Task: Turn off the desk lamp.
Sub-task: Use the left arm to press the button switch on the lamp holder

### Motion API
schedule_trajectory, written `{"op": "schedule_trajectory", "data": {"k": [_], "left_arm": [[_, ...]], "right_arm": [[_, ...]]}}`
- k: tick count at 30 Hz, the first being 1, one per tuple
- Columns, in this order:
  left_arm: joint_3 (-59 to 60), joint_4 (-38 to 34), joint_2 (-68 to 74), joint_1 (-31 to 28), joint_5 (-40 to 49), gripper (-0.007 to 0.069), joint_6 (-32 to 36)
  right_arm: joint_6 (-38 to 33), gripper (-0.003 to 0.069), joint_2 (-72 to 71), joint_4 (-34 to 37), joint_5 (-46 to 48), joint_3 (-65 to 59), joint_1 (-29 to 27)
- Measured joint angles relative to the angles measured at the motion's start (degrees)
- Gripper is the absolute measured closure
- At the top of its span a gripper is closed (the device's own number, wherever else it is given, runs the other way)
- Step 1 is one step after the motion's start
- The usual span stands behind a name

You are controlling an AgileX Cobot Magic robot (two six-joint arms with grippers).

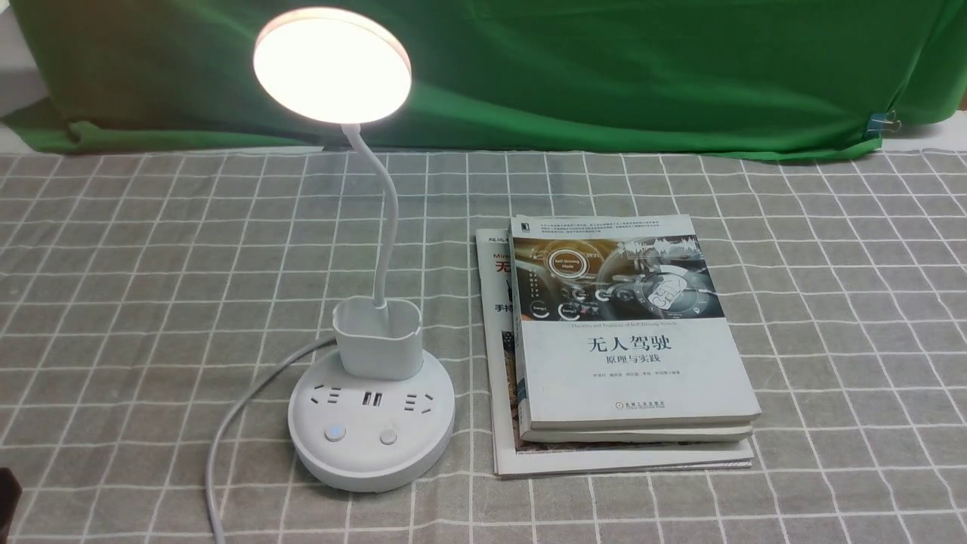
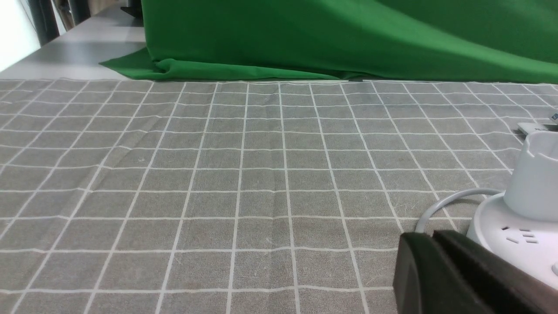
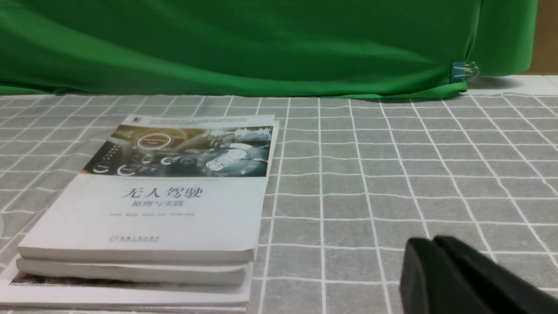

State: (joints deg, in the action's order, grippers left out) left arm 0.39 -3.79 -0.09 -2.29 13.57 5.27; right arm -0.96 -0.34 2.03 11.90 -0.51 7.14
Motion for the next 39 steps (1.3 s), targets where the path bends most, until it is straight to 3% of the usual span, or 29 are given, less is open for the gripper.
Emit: {"op": "schedule_trajectory", "data": {"k": [18, 22, 23, 26, 28, 33, 39], "left_arm": [[0.0, -1.06, 0.0, 0.0, -0.89, 0.0624, 0.0], [0.04, -11.06, 0.0, 0.0, -4.75, 0.0624, -2.37], [0.04, -18.54, 0.0, 0.0, -7.94, 0.0624, -3.8], [0.04, -27.89, 0.0, 0.0, -11.47, 0.0624, -5.27], [0.04, -30.97, 0.0, 0.0, -13.57, 0.0624, -5.27], [-0.04, -31.61, -0.05, 0.0, -17.91, 0.0624, -6.61], [-10.76, -24.4, 5.4, 0.0, -4.07, 0.0624, -6.65]], "right_arm": [[0.0, 0.0623, 0.0, 0.0, 0.0, 0.0, 0.0], [0.0, 0.0623, 0.0, 0.0, 0.0, 0.0, 0.0], [0.0, 0.0623, 0.0, 0.0, 0.0, 0.0, 0.0], [0.0, 0.0623, 0.0, 0.0, 0.0, 0.0, 0.0], [0.0, 0.0623, 0.0, 0.0, 0.0, 0.0, 0.0], [0.0, 0.0623, 0.0, 0.0, 0.0, 0.0, 0.0], [0.0, 0.0623, 0.0, 0.0, 0.0, 0.0, 0.0]]}}
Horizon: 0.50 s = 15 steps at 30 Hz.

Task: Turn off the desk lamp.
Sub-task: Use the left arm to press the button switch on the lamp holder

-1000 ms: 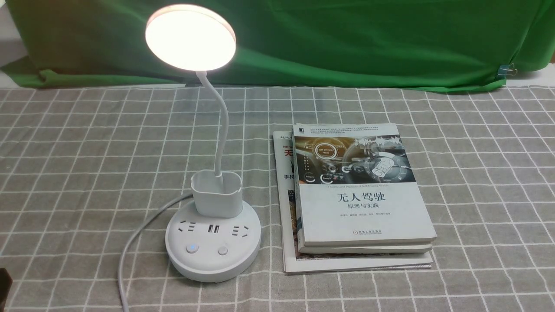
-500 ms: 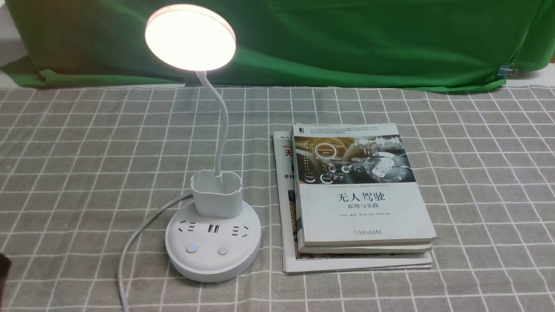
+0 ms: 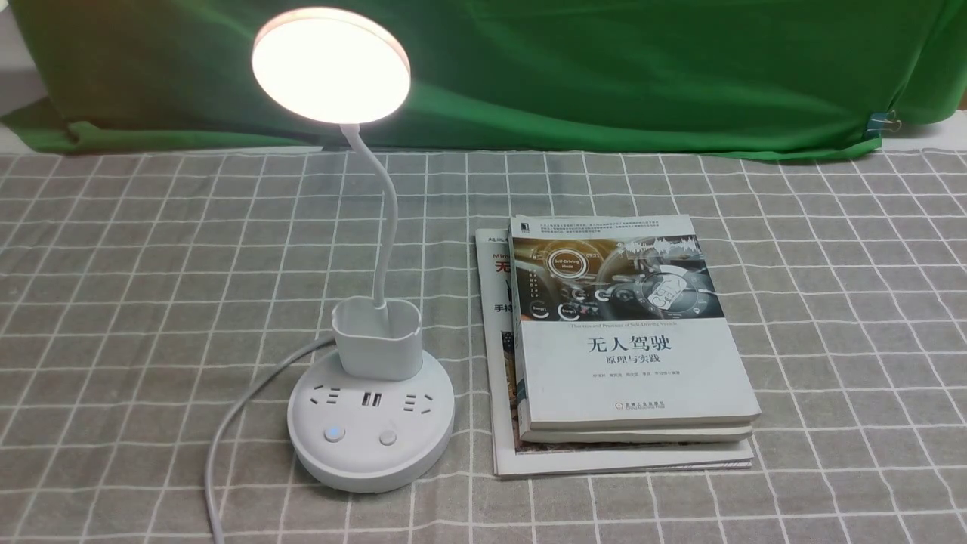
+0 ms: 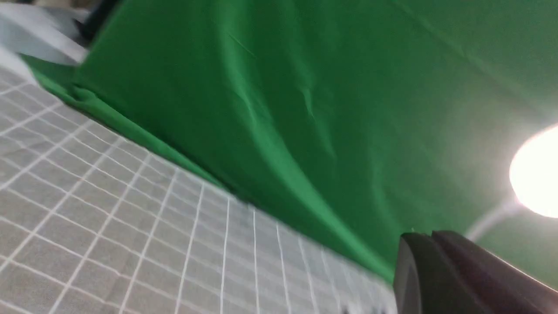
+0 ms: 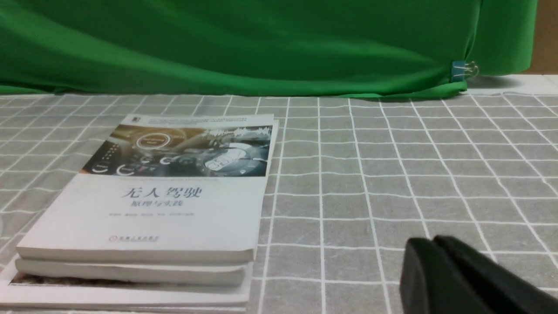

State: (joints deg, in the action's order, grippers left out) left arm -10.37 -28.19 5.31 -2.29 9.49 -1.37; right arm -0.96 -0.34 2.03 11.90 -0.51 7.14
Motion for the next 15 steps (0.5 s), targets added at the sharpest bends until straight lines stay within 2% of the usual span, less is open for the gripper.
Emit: {"op": "schedule_trajectory", "data": {"k": [2, 3, 4, 6, 7, 8, 11, 15], "left_arm": [[-6.6, 2.73, 6.57, 0.0, 8.38, 0.0624, 0.0], [-7.22, 2.73, 6.57, 0.0, 9.16, 0.0624, 0.0], [-12.04, 4.93, 12.32, 0.0, 15.59, 0.0624, 0.36], [-17.62, 7.26, 19.92, 0.0, 23.77, 0.0624, 3.09], [-17.62, 7.45, 20.67, 0.0, 23.77, 0.0624, 3.5], [-21.88, 8.32, 27.81, 0.0, 30.33, 0.0624, 7.69], [-26.49, 8.71, 36.94, 0.27, 36.86, 0.0624, 12.3], [-31.06, 11.36, 51.25, 4.74, 39.41, 0.0624, 12.1]], "right_arm": [[0.0, 0.0623, 0.0, 0.0, 0.0, 0.0, 0.0], [0.0, 0.0623, 0.0, 0.0, 0.0, 0.0, 0.0], [0.0, 0.0623, 0.0, 0.0, 0.0, 0.0, 0.0], [0.0, 0.0623, 0.0, 0.0, 0.0, 0.0, 0.0], [0.0, 0.0623, 0.0, 0.0, 0.0, 0.0, 0.0], [0.0, 0.0623, 0.0, 0.0, 0.0, 0.0, 0.0], [0.0, 0.0623, 0.0, 0.0, 0.0, 0.0, 0.0], [0.0, 0.0623, 0.0, 0.0, 0.0, 0.0, 0.0]]}}
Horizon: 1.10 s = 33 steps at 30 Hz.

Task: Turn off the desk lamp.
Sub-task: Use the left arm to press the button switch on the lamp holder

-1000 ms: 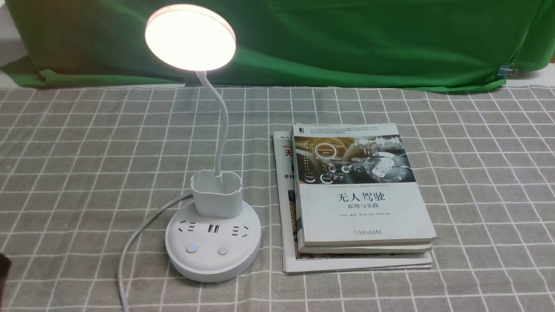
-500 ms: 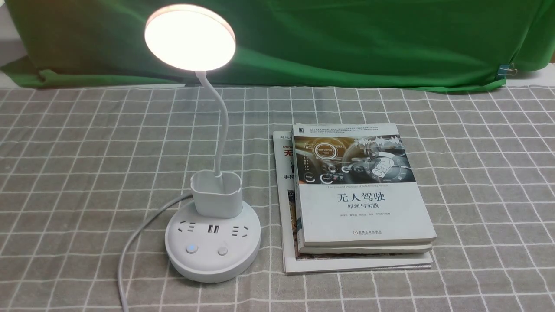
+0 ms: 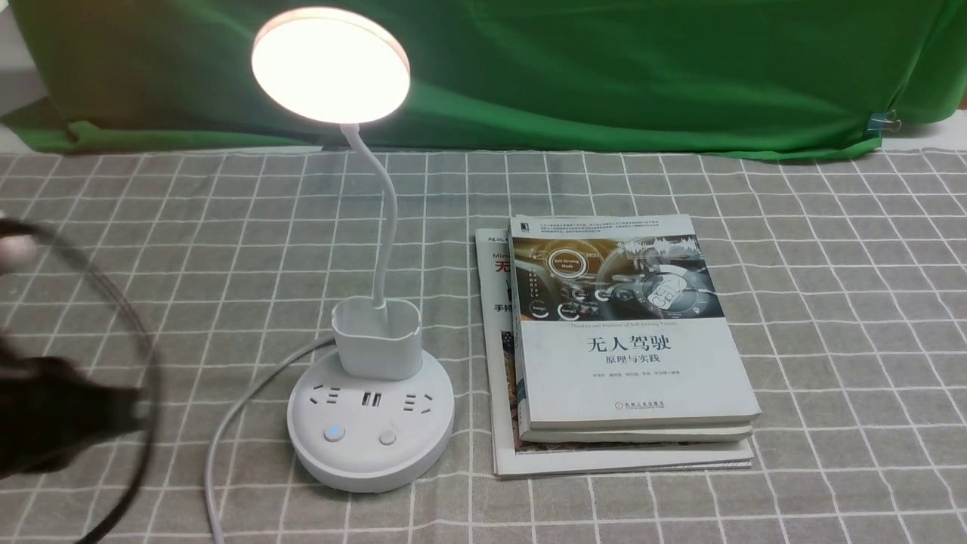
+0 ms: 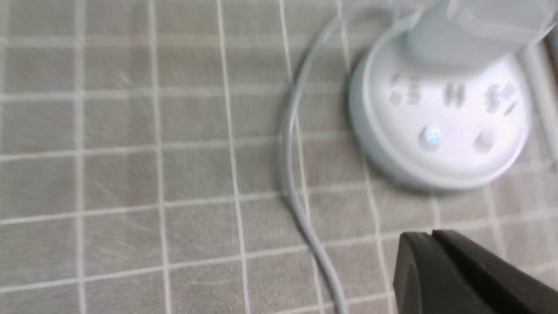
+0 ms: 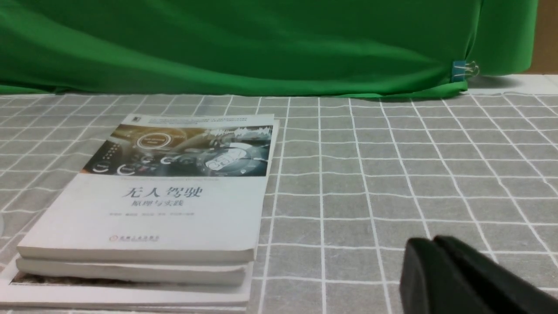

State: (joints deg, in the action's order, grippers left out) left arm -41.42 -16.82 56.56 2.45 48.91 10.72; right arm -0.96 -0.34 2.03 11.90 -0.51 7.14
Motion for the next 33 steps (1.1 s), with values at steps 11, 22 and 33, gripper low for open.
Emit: {"op": "schedule_trajectory", "data": {"k": [11, 22, 33], "left_arm": [[-9.36, 5.14, 23.01, 21.95, 0.22, 0.0624, -10.02], [-19.24, 9.31, 36.49, 29.08, -1.01, 0.0624, -16.18], [-22.8, 9.93, 42.56, 27.86, -1.27, 0.0624, -16.29]], "right_arm": [[0.0, 0.0623, 0.0, 0.0, 0.0, 0.0, 0.0], [0.0, 0.0623, 0.0, 0.0, 0.0, 0.0, 0.0], [0.0, 0.0623, 0.0, 0.0, 0.0, 0.0, 0.0]]}}
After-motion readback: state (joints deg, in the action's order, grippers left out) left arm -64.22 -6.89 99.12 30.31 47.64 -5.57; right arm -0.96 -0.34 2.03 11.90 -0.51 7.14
